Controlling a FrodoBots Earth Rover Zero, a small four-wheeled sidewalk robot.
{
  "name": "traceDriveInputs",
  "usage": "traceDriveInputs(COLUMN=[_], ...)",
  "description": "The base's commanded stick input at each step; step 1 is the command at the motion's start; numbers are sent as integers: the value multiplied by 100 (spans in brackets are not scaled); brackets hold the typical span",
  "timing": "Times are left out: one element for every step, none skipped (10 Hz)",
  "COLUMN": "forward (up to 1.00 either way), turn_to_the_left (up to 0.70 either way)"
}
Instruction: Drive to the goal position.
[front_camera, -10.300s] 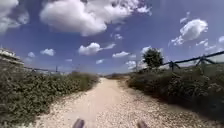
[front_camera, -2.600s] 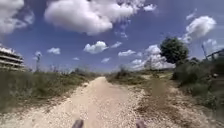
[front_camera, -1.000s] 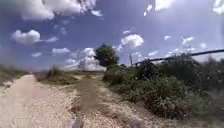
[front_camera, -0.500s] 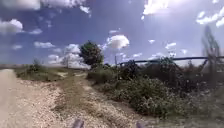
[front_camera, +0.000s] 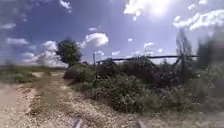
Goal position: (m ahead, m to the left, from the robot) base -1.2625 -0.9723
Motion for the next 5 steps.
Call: traceDriveInputs(forward=[0, 0, 0, 0, 0], turn_to_the_left=[-85, -85, -85, -85, -85])
